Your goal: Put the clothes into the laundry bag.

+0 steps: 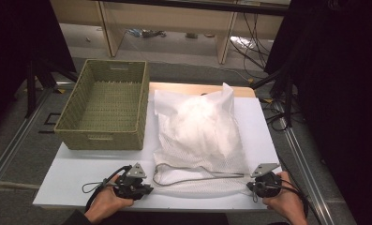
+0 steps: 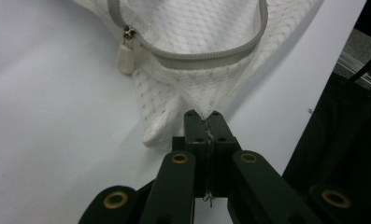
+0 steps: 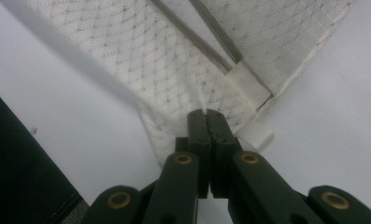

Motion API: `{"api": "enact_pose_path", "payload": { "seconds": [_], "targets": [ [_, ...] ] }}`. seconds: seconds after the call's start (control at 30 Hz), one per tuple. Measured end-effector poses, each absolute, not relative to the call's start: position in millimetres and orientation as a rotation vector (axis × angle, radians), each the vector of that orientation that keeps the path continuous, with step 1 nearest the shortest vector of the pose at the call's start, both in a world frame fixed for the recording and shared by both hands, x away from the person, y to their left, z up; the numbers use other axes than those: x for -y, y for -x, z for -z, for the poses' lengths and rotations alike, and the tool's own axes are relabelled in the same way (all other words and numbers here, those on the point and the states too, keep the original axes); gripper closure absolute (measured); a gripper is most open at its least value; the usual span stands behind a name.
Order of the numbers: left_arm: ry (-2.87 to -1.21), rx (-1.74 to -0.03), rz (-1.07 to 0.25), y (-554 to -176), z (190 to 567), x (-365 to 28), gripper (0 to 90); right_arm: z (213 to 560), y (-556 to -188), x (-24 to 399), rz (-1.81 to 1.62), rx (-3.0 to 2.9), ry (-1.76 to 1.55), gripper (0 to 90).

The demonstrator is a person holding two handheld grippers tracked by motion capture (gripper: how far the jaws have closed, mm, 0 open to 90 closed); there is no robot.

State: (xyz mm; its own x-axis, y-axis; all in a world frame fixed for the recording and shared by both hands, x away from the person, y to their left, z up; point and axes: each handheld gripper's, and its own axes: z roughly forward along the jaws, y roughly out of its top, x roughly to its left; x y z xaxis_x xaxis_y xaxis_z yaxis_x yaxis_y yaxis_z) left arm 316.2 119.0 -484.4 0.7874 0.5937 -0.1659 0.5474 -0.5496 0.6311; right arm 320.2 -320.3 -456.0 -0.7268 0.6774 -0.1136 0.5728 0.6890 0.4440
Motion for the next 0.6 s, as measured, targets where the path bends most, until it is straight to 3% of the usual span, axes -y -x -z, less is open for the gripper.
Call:
{"api": "enact_pose_path", "payload": {
  "seconds": [0.07,0.43,0.6],
  "targets": [
    [-2.244,-0.88,-0.077,-317,483,-121,87.1,456,-322,321,-0.593,-2.625,-0.987,86.4],
    [-2.129,-0.936,-0.217,-319,470,-129,50.3,445,-322,308,-0.807,-2.47,-1.034,50.8],
    [-2.064,-0.953,-0.227,-320,463,-132,41.4,442,-321,306,-0.902,-2.429,-1.109,44.5]
  ]
}}
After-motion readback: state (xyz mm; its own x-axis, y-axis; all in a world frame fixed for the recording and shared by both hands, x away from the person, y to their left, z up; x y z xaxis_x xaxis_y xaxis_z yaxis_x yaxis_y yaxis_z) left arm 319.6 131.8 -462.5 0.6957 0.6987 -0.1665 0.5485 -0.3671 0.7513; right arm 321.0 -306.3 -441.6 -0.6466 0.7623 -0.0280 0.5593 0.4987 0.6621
